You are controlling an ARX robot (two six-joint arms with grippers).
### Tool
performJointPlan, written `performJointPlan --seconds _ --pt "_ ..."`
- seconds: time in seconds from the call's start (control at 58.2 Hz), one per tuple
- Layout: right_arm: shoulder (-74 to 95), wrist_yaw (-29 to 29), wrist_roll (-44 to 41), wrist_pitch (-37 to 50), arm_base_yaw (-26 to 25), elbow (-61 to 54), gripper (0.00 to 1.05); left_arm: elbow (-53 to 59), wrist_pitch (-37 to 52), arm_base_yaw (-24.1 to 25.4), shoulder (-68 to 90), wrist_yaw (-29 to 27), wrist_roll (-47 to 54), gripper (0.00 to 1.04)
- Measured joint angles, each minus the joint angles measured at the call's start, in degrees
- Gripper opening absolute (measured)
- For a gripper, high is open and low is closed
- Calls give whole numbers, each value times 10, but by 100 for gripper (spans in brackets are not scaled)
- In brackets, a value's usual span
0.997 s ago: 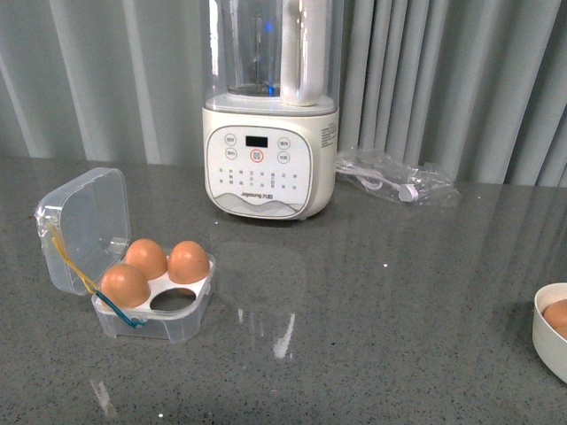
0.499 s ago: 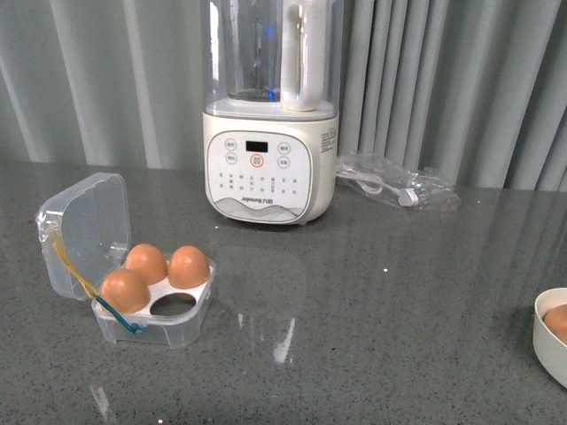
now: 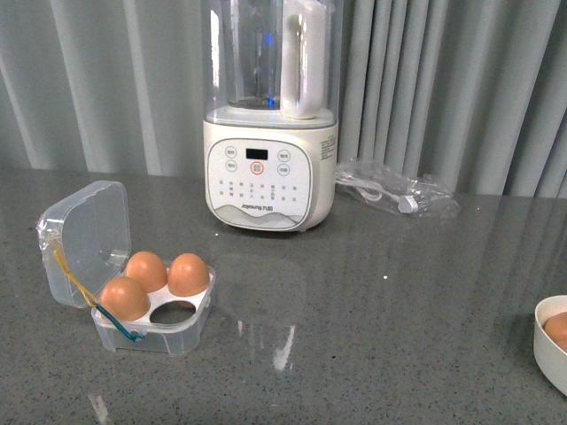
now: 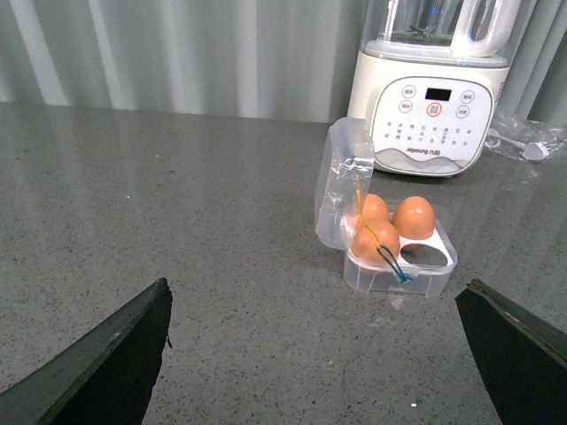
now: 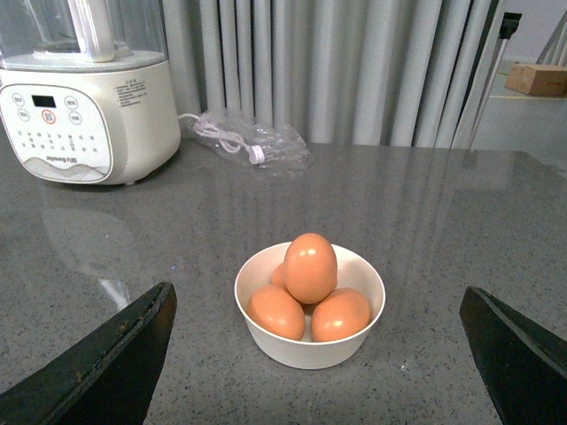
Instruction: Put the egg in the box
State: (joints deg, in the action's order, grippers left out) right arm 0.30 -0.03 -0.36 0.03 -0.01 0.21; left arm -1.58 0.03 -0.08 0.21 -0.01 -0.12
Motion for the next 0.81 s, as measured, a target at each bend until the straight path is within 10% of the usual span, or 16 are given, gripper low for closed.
performJointPlan --seconds 0.189,0.499,0.808 --pt "49 165 20 106 38 0 97 0 0 0 0 -1 0 98" --pt "458 87 61 400 -55 123 97 0 0 0 0 0 0 98" --pt "728 19 86 295 -34 282 97 0 0 0 0 0 0 98"
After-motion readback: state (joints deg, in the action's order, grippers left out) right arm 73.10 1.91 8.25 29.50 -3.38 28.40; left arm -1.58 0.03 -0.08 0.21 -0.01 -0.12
